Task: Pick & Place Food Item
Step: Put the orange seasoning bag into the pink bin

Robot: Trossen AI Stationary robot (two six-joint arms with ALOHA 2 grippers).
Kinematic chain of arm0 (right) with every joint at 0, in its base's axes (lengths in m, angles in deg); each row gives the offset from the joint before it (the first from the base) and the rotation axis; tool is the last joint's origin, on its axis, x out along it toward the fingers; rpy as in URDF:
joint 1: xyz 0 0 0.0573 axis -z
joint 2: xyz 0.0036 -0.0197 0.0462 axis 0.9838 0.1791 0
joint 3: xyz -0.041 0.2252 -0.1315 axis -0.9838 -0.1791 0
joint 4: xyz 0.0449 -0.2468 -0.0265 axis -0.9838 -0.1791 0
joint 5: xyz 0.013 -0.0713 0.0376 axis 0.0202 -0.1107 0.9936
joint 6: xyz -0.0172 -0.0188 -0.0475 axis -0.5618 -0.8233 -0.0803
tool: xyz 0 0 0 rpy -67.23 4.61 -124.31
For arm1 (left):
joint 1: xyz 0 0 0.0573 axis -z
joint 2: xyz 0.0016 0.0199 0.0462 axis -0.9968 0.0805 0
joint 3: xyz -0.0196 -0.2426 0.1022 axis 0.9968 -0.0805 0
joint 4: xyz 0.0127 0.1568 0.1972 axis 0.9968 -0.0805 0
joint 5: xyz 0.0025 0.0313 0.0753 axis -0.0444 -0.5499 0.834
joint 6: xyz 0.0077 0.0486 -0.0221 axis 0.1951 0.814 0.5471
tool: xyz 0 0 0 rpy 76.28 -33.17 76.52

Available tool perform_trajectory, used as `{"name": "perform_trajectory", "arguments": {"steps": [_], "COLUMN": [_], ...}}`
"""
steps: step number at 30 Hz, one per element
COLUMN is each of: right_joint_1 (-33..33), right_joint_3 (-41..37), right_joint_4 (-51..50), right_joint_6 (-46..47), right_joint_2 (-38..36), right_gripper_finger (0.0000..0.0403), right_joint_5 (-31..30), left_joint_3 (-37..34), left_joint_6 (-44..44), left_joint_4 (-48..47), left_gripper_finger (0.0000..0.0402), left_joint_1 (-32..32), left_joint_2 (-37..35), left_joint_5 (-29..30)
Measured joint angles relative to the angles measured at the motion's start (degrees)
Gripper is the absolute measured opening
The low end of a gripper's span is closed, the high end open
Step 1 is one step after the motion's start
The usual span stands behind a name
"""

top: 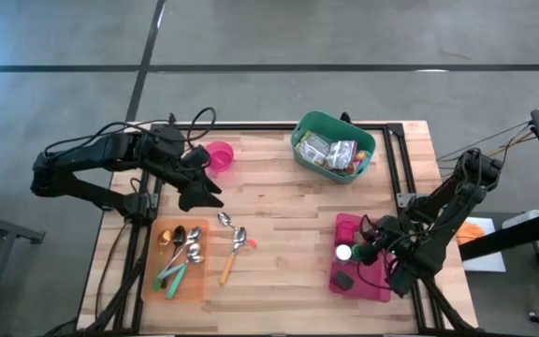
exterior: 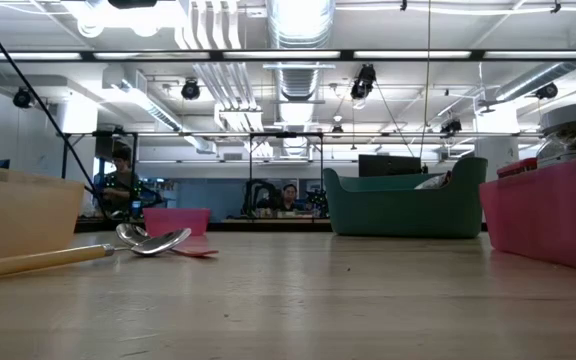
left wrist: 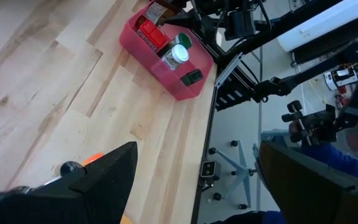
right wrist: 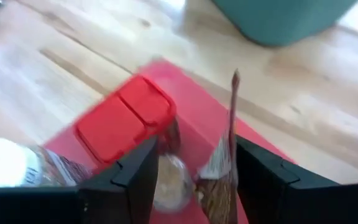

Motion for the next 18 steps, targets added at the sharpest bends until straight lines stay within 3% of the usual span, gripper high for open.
{"name": "perform_trajectory", "arguments": {"steps": [12, 18], "right_joint_1": [0.73, 2.46], "right_joint_3": [0.4, 0.74], "right_joint_4": [-1.37, -1.41], "right_joint_6": [2.19, 1.11], "right_joint_2": [-0.02, -0.86], "right_gripper_finger": [0.0184, 0.0132], "right_joint_5": [-5.5, -12.06], "left_joint_3": [0.0, 0.0], "left_joint_6": [-0.33, -0.01], "left_joint_4": [0.02, 0.04], "left_gripper_finger": [0.0341, 0.0341], "left_joint_1": [0.0, 0.0], "left_joint_2": [0.0, 0.0], "left_joint_5": [0.0, 0.0]}}
